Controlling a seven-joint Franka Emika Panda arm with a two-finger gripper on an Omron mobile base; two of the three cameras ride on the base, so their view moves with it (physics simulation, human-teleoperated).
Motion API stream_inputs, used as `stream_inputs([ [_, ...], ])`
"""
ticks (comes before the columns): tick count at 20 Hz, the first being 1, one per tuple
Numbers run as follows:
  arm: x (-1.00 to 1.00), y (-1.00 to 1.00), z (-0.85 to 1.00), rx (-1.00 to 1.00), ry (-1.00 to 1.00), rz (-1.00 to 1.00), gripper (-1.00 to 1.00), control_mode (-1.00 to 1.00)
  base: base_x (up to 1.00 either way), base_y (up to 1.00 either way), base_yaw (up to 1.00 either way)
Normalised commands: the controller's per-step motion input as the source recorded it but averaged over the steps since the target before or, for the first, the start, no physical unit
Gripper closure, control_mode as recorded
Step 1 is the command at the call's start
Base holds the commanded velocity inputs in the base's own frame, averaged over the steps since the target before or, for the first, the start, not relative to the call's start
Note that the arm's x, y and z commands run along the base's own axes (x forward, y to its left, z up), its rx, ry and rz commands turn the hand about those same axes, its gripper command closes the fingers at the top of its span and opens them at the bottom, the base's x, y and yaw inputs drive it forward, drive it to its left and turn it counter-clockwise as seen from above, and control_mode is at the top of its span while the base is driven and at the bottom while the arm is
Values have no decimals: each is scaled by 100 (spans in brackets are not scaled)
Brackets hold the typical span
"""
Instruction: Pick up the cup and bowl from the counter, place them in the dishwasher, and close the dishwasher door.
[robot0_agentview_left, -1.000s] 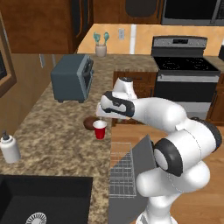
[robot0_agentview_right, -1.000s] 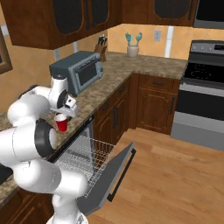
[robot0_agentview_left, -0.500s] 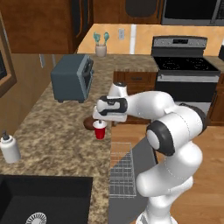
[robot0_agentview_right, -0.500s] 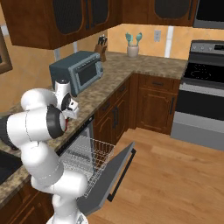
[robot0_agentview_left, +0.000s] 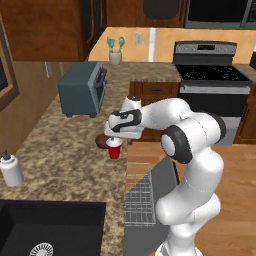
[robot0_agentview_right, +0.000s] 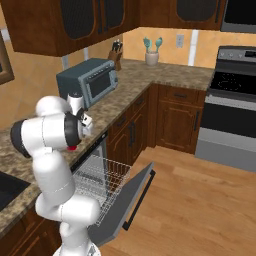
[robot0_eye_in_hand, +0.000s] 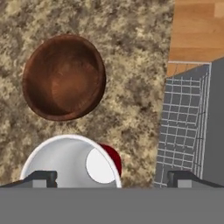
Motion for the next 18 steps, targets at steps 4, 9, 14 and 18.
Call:
stream_inputs([
  [4,2,0,-20,2,0,0,-100,-100,0,0,0],
  [9,0,0,-40,2,0,0,-100,-100,0,0,0],
  [14,0,0,-34,2,1,0,100,-100,0,0,0],
  [18,-5,0,-9,1,0,0,100,-100,0,0,0],
])
